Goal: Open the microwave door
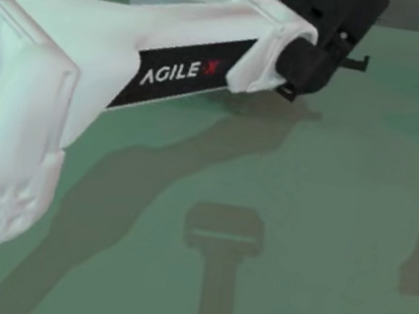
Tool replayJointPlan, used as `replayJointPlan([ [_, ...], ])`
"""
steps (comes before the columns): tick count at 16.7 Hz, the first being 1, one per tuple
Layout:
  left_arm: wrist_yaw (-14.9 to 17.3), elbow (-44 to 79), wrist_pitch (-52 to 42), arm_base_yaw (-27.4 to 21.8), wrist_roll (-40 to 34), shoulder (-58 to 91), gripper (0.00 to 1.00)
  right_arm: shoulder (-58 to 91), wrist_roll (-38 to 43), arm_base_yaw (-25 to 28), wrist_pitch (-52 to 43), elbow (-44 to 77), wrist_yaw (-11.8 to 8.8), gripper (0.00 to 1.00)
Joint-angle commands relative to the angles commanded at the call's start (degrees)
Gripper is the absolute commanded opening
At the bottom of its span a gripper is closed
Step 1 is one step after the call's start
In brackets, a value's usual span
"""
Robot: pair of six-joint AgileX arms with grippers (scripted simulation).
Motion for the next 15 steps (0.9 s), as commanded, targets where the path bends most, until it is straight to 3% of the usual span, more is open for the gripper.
replayJointPlan([
  [8, 10.28, 25.29, -36.27, 3.35, -8.12, 7.38, 0.0, 0.0, 0.0, 0.0, 0.0, 0.0, 0.0, 1.0],
  [11, 12.69, 30.09, -42.39, 4.23, -9.73, 8.79, 0.0, 0.0, 0.0, 0.0, 0.0, 0.0, 0.0, 1.0],
  [15, 13.14, 30.95, -43.4, 4.4, -10.01, 9.05, 0.0, 0.0, 0.0, 0.0, 0.0, 0.0, 0.0, 1.0],
])
